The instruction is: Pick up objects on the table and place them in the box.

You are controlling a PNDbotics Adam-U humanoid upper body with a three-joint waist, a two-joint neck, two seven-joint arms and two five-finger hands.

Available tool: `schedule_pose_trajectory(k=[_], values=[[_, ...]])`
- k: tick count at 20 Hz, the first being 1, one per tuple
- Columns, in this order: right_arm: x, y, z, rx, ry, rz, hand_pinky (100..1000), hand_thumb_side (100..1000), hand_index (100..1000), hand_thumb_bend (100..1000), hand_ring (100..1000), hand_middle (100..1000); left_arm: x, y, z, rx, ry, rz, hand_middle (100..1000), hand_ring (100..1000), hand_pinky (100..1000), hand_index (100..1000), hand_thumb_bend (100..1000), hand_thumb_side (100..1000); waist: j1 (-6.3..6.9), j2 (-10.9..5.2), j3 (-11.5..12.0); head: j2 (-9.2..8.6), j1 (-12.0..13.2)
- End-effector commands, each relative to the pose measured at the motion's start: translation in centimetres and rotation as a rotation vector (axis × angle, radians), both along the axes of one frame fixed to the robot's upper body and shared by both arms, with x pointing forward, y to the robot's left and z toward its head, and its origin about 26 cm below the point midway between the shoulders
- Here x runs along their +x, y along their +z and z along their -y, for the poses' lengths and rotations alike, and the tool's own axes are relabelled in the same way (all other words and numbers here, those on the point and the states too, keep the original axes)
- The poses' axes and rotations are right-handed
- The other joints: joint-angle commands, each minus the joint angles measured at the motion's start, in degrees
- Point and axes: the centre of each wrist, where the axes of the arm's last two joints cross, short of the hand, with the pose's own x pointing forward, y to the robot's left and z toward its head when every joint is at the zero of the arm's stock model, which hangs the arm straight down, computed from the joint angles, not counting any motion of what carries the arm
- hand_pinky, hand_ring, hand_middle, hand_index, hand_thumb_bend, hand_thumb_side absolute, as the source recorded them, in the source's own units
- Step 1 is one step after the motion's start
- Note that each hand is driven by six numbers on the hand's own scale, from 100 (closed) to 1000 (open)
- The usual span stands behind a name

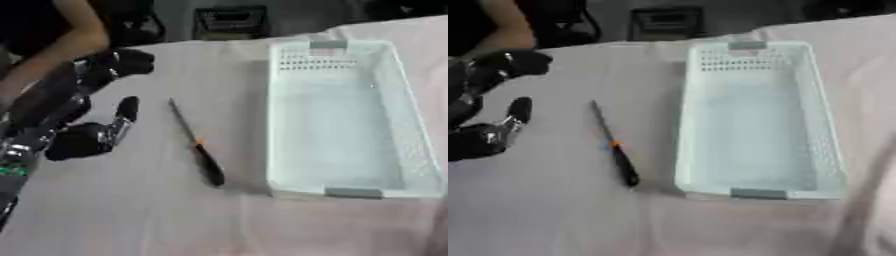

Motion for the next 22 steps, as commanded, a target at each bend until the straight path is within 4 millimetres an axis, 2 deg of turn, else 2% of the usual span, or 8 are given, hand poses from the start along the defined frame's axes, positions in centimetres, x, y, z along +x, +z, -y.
schedule_pose_trajectory(k=[1, 11, 12, 14, 15, 18, 20, 22], values=[[-0.2, 0.7, 0.1, -0.03, 0.005, 0.016, 440, 738, 808, 100, 561, 611, -0.2, 1.0, -0.1, 0.065, 0.006, 0.009, 806, 784, 783, 901, 100, 744, -0.18, -0.88, 0.0, -0.57, -0.19], [-0.2, 0.7, 0.1, -0.032, 0.009, 0.013, 441, 738, 809, 100, 561, 611, -0.1, 1.2, -0.1, 0.097, 0.015, 0.0, 800, 775, 778, 898, 100, 720, -0.18, -0.93, -0.05, -0.57, -0.35], [-0.2, 0.7, 0.1, -0.032, 0.009, 0.012, 441, 739, 809, 100, 560, 611, -0.1, 1.3, -0.1, 0.1, 0.015, 0.002, 773, 768, 769, 884, 100, 684, -0.17, -0.94, -0.05, -0.54, -0.34], [-0.3, 0.7, 0.1, -0.034, 0.011, 0.009, 441, 740, 809, 100, 560, 610, 0.1, 2.1, 0.0, 0.137, 0.009, 0.029, 742, 755, 743, 858, 100, 526, -0.15, -1.03, -0.11, -0.43, -0.26], [-0.3, 0.6, 0.1, -0.035, 0.012, 0.008, 441, 740, 809, 100, 560, 610, 0.2, 2.6, 0.1, 0.17, 0.0, 0.046, 738, 753, 738, 855, 111, 497, -0.14, -1.07, -0.16, -0.43, -0.24], [-0.3, 0.6, 0.1, -0.037, 0.014, 0.003, 440, 741, 809, 100, 559, 609, 0.5, 3.6, 0.6, 0.247, -0.027, 0.082, 695, 731, 714, 826, 402, 335, -0.12, -1.13, -0.33, -0.52, -0.18], [-0.3, 0.6, 0.0, -0.04, 0.017, 0.0, 439, 742, 809, 100, 558, 608, 0.8, 4.3, 1.1, 0.293, -0.053, 0.094, 669, 715, 699, 806, 487, 271, -0.09, -1.11, -0.5, -0.49, -0.13], [-0.2, 0.6, 0.0, -0.041, 0.019, -0.003, 438, 744, 810, 100, 557, 608, 1.0, 4.8, 1.6, 0.321, -0.07, 0.098, 655, 707, 694, 794, 506, 267, -0.05, -1.07, -0.67, -0.47, -0.13]])
